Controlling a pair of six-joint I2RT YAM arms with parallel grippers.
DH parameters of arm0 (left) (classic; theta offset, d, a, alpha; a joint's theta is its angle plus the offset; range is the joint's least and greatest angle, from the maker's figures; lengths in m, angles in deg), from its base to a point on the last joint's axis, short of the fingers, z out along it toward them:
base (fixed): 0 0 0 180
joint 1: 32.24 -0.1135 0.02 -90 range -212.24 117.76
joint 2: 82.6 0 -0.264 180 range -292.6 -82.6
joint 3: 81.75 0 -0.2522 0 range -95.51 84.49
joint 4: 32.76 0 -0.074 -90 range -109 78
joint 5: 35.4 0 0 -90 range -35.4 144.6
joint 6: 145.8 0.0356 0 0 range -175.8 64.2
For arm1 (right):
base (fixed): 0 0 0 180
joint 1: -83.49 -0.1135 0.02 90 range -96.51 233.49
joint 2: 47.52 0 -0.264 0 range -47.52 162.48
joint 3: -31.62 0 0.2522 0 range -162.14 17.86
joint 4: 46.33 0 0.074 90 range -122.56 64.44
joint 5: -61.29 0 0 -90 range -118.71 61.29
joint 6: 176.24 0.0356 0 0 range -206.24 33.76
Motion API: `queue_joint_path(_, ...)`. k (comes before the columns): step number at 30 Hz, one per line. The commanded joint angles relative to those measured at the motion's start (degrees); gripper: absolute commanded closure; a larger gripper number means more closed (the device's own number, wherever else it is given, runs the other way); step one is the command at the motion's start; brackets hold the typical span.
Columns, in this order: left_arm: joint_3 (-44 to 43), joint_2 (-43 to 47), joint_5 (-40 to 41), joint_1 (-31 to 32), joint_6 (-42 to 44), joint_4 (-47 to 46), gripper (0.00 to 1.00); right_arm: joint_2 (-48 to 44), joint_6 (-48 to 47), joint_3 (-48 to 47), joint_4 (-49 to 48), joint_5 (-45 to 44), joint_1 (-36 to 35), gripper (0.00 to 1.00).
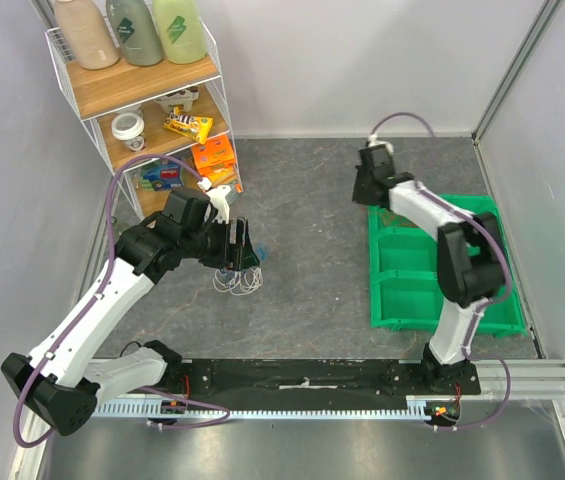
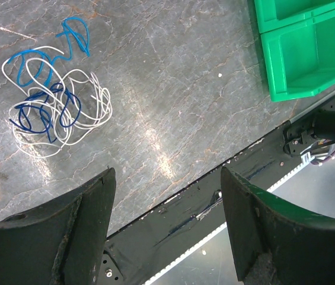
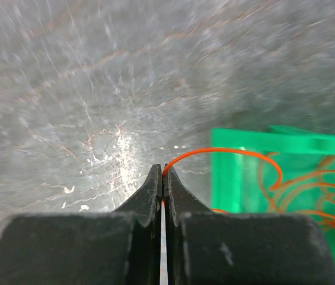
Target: Untangle the cables
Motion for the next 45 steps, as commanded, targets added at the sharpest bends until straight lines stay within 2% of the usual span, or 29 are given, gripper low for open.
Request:
queue_joint_path(1, -1.8, -0.4, -0.7, -0.1, 1.4, -0.2, 0.23, -11.9, 4.2, 4.7, 0.0, 12.6, 9.6, 1.0)
queue_joint_path(4, -1.6, -0.8, -0.8, -0.2, 1.4, -0.4, 0.23, -14.4, 4.4, 10.6, -1.5, 17.2, 16.4, 1.0)
queue_joint_path(8, -1.6, -0.8, -0.8, -0.2, 1.2, -0.4, 0.23, -12.7, 4.8, 15.9, -5.4, 21.8, 22.8, 1.0)
queue_joint_path(12, -1.6, -1.3, -0.3, -0.2, 0.6, -0.4, 0.23, -9.3, 2.5, 15.4, -4.6, 20.1, 24.3, 1.0)
queue_joint_path(17, -3.9, -6.3, 2.0, -1.8, -1.2, 3.1, 0.23, -6.1, -1.8, 10.4, 0.3, 17.2, 24.2, 1.0)
queue_joint_path(19, -4.0, -8.1, 2.0, -2.9, -2.1, 3.7, 0.23, -5.1, -3.4, 7.1, 3.6, 16.4, 24.2, 0.95)
queue_joint_path(21, -3.6, -9.0, 1.9, -4.1, -3.1, 3.3, 0.22, -2.9, -4.1, 2.2, 10.6, 15.2, 23.6, 0.86)
queue_joint_path(22, -3.5, -9.4, 2.2, -4.8, -3.6, 3.1, 0.17, -3.0, -4.3, 0.1, 12.9, 15.4, 23.3, 0.78)
queue_joint_path(24, -3.5, -9.9, 2.9, -6.7, -4.3, 3.2, 0.05, -5.8, -5.4, -1.7, 15.8, 13.5, 20.8, 0.58)
queue_joint_path(25, -3.4, -10.1, 3.0, -7.7, -5.1, 3.1, 0.03, -8.2, -5.7, -2.2, 16.8, 11.0, 17.5, 0.46)
queue_joint_path(29, -1.3, -11.6, 2.7, -11.8, -7.1, 0.9, 0.01, -15.9, -5.7, -4.6, 23.9, 5.0, 9.3, 0.23)
queue_joint_path(30, -0.6, -12.1, 2.5, -12.6, -7.6, 0.2, 0.01, -17.6, -5.5, -4.3, 24.8, 3.4, 7.3, 0.15)
queue_joint_path(31, 0.3, -12.7, 2.2, -13.5, -8.1, -0.5, 0.01, -19.4, -5.4, -3.8, 25.3, 1.9, 4.7, 0.02)
queue_joint_path(34, 3.1, -13.7, 0.6, -16.0, -9.3, -3.3, 0.02, -22.2, -5.4, -1.7, 23.7, 1.2, -4.4, 0.02)
queue_joint_path(38, 5.1, -14.5, -0.6, -18.4, -9.8, -6.7, 0.09, -20.0, -5.1, 2.9, 12.4, 10.7, -17.3, 0.04)
queue_joint_path(40, 5.0, -15.8, -1.3, -18.6, -9.7, -7.8, 0.09, -15.8, -3.3, 2.9, 7.6, 20.2, -21.0, 0.13)
queue_joint_path(42, 5.2, -17.9, -2.5, -18.6, -9.5, -8.9, 0.09, -10.8, -1.1, 3.1, 2.0, 23.8, -24.2, 0.2)
queue_joint_path(43, 5.5, -18.7, -3.0, -18.6, -9.1, -9.9, 0.13, -9.2, -0.7, 2.7, 1.0, 24.8, -25.8, 0.23)
queue_joint_path(45, 5.9, -20.3, -2.8, -18.5, -8.6, -10.4, 0.28, -7.3, 2.1, 3.1, -3.0, 24.6, -27.6, 0.26)
